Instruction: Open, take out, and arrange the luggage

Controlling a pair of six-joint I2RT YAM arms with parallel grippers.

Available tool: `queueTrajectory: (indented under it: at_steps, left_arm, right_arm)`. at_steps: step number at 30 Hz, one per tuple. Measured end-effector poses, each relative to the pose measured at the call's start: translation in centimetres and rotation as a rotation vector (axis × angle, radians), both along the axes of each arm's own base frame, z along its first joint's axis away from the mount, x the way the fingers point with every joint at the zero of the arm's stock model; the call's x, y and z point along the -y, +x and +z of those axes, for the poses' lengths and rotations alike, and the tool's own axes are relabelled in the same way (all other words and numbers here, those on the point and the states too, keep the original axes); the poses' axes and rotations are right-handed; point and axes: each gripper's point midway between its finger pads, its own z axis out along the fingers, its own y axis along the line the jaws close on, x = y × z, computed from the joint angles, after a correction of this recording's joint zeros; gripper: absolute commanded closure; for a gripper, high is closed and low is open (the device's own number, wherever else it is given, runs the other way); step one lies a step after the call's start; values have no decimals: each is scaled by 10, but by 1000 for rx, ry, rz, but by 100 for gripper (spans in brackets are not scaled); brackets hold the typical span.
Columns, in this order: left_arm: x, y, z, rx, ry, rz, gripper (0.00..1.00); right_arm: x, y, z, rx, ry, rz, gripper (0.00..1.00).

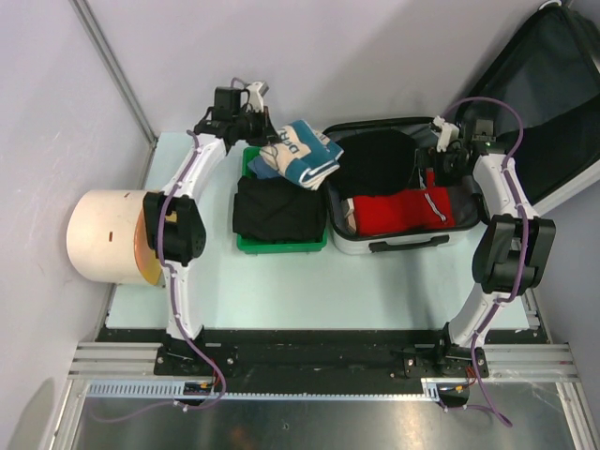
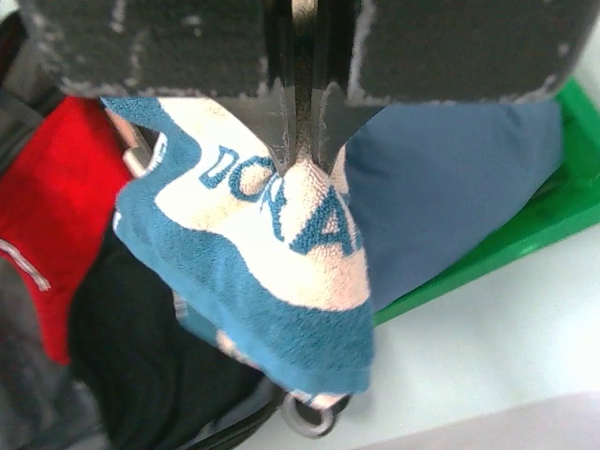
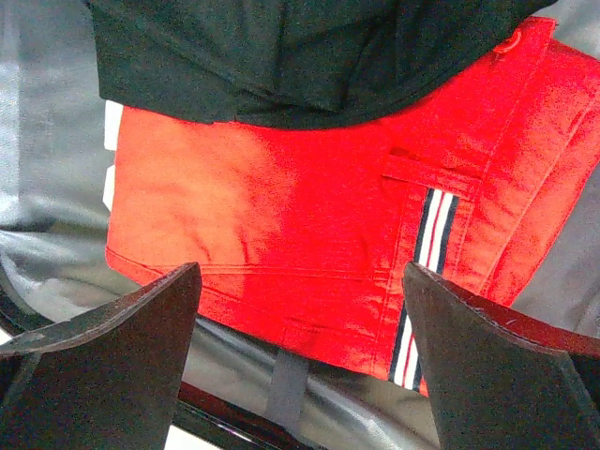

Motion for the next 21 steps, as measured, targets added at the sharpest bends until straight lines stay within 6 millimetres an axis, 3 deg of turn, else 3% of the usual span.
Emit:
queueTrajectory:
  at_steps: [9, 12, 13, 16, 21]
  left_arm:
    - [-72, 3, -91, -173, 126, 216, 100]
    - [-89, 3, -105, -191, 159, 268, 98]
    - [-91, 4, -106, -190, 162, 275, 80]
    - [-94, 7, -105, -175, 167, 280, 43]
    - [-98, 3, -99, -147, 188, 270, 15]
  right_arm:
    - [-11, 2, 4, 12, -43, 22, 7]
    - [-16, 3, 3, 18, -67, 38, 8]
    - [-18, 3, 3, 22, -73, 44, 8]
    - [-26, 7, 4, 48, -103, 74, 8]
    - [-64, 22, 3, 149, -173, 202, 7]
